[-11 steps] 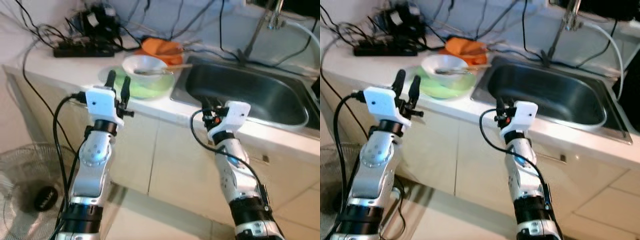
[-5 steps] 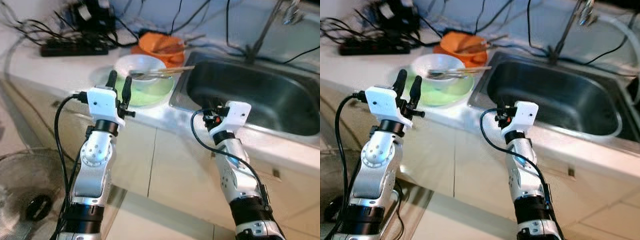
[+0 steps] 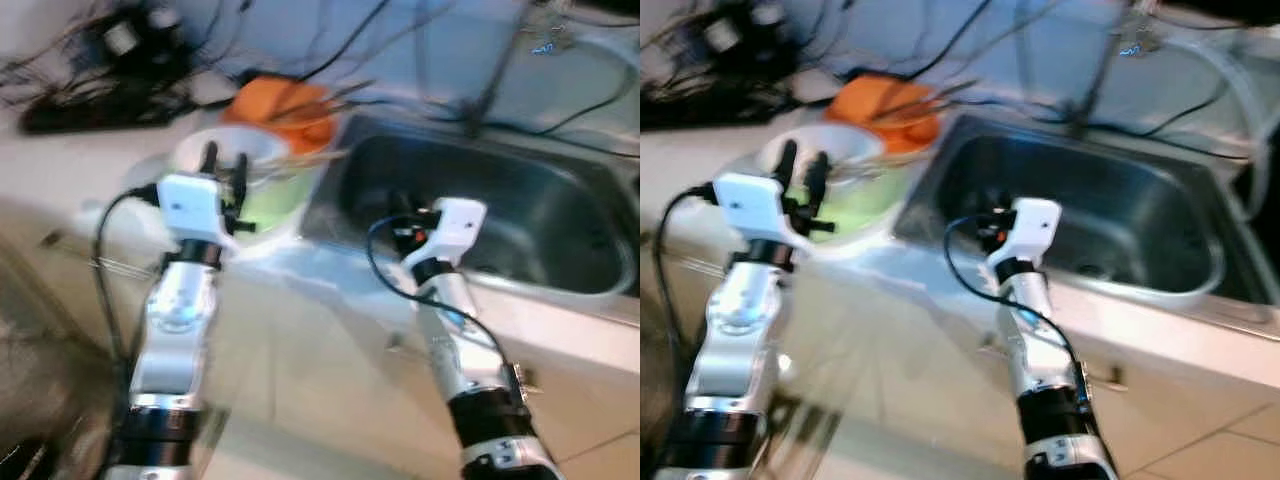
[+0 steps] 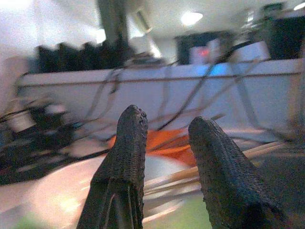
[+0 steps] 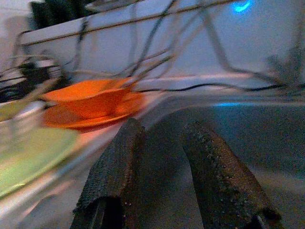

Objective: Kitchen organization

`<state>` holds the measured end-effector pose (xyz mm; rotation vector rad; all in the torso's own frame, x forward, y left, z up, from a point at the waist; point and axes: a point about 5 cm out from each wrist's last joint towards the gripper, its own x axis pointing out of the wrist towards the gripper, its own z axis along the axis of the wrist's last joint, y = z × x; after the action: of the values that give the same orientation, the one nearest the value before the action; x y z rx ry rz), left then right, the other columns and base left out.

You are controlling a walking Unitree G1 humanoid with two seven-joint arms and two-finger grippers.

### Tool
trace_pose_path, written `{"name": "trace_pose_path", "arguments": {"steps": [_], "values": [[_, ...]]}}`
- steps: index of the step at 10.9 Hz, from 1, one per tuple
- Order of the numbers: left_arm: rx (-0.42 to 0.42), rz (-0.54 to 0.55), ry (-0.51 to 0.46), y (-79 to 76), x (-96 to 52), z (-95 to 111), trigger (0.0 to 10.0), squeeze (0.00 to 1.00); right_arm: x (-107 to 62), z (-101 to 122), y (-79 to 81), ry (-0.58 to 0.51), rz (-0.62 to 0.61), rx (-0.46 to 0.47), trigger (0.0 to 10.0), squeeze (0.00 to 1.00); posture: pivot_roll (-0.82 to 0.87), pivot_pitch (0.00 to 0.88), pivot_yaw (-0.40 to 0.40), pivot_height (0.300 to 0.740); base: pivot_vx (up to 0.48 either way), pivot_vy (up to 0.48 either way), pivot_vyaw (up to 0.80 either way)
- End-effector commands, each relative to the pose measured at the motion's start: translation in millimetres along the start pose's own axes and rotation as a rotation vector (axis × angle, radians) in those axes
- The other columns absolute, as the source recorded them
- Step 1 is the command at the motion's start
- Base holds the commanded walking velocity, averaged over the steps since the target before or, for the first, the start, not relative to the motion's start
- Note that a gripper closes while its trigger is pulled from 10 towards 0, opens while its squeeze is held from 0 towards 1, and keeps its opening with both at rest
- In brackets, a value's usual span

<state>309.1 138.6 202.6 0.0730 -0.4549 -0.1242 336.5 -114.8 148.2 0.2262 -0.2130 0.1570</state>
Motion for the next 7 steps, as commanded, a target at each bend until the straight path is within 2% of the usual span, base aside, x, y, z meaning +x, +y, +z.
{"name": "trace_pose_path", "arguments": {"steps": [1, 7], "values": [[-0.013, -0.032, -0.019, -9.1, 1.9, 4.2, 10.0, 0.0, -5.2, -0.6, -15.4, 0.001, -0.051, -0.012, 10.0, 0.0, 0.21, 0.043, -0.064, 0.74, 0.0, 0.0, 0.0], [-0.015, -0.045, -0.055, -10.7, 2.7, 12.0, 10.0, 0.0, -5.3, -1.9, -15.1, 0.007, -0.047, -0.023, 10.0, 0.0, 0.21, 0.043, -0.065, 0.74, 0.0, 0.0, 0.0]]}}
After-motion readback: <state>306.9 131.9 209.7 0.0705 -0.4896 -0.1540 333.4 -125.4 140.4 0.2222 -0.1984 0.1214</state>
